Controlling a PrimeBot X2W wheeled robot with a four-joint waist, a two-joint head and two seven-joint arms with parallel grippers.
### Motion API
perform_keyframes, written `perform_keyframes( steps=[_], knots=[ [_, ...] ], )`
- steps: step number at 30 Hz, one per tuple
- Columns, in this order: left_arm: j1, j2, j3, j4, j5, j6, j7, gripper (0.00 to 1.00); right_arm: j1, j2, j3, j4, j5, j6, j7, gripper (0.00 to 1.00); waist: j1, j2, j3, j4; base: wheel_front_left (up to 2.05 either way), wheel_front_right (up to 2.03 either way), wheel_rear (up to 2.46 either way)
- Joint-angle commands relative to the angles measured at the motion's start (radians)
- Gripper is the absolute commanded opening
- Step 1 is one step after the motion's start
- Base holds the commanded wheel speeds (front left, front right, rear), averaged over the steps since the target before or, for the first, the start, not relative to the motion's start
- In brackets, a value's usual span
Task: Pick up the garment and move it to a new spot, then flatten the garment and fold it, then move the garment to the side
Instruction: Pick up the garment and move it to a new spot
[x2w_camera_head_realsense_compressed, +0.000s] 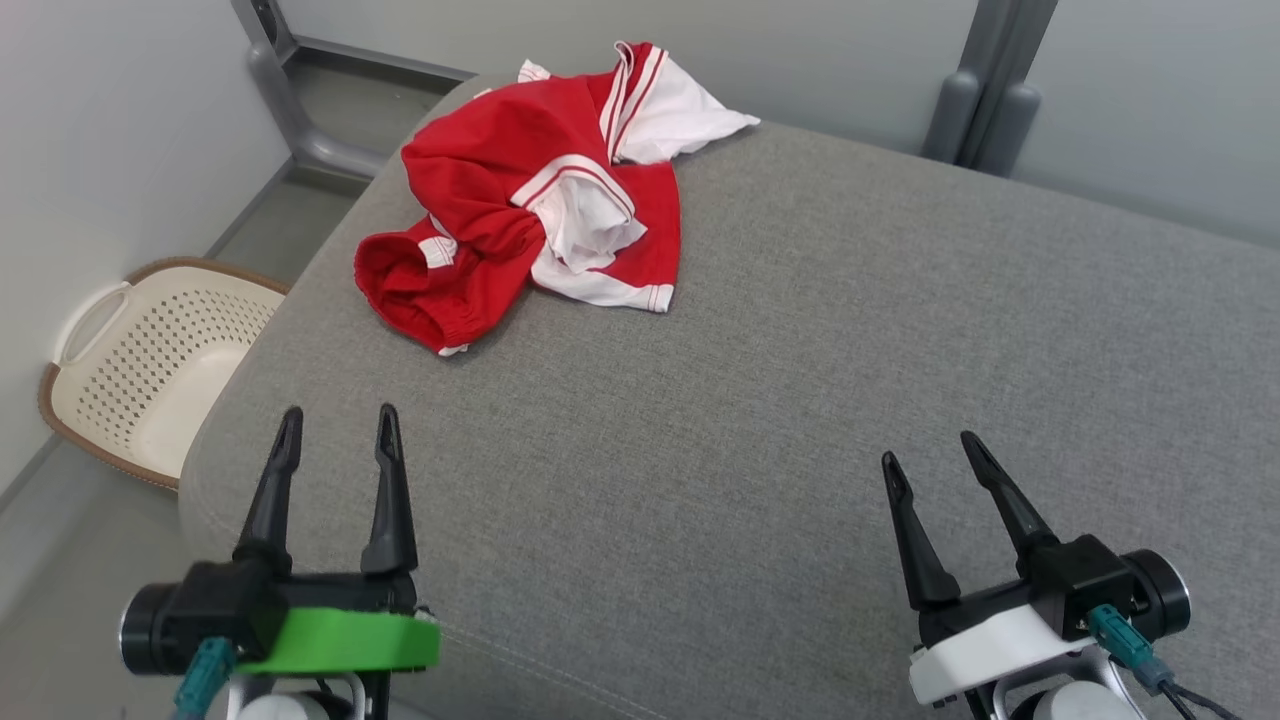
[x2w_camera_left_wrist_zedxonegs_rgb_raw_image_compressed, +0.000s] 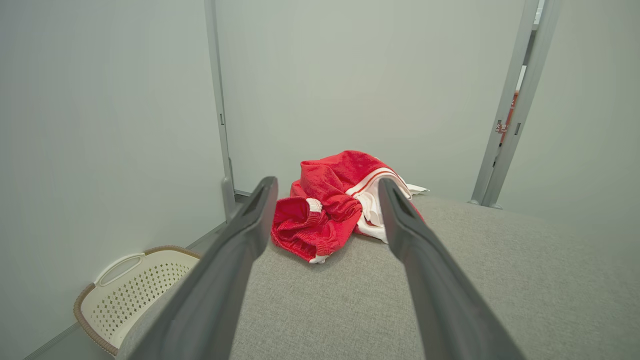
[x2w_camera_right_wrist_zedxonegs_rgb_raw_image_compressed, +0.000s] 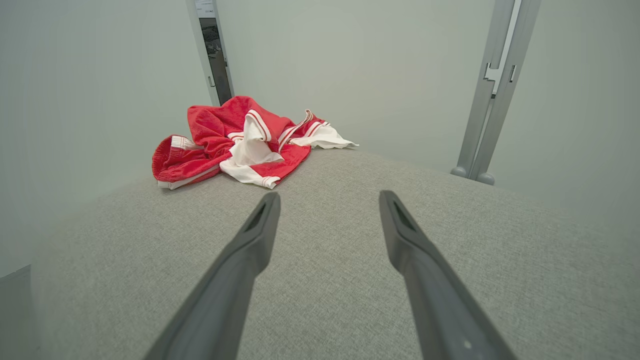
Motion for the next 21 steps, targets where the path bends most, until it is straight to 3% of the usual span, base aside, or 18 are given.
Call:
perform_keyframes(
  steps=[1,8,14,21],
  knots=[
    [-0.051,0.004,0.008,-0.007,-0.018,0.002,0.000,1.00,-0.027,-0.004,-0.004,-0.009,-0.021,0.000,-0.003,1.00,0.0000,0.0000,0.090,-0.031,0.00,0.00,0.00],
    [-0.330,0.004,0.030,0.054,-0.024,-0.081,0.000,1.00,-0.106,-0.031,-0.010,-0.034,-0.043,0.000,-0.003,1.00,0.0000,0.0000,0.254,-0.061,0.00,0.00,0.00],
    [-0.665,0.063,0.014,0.295,-0.045,-0.109,0.012,1.00,-0.166,-0.073,-0.013,-0.076,-0.047,0.000,-0.003,1.00,0.0000,0.0000,0.385,-0.092,0.00,0.00,0.00],
    [-1.052,0.137,0.029,0.663,-0.153,-0.110,0.255,1.00,-0.208,-0.102,-0.012,-0.099,-0.052,0.000,-0.003,1.00,0.0000,0.0000,0.489,-0.144,0.00,0.00,0.00]
  ],
)
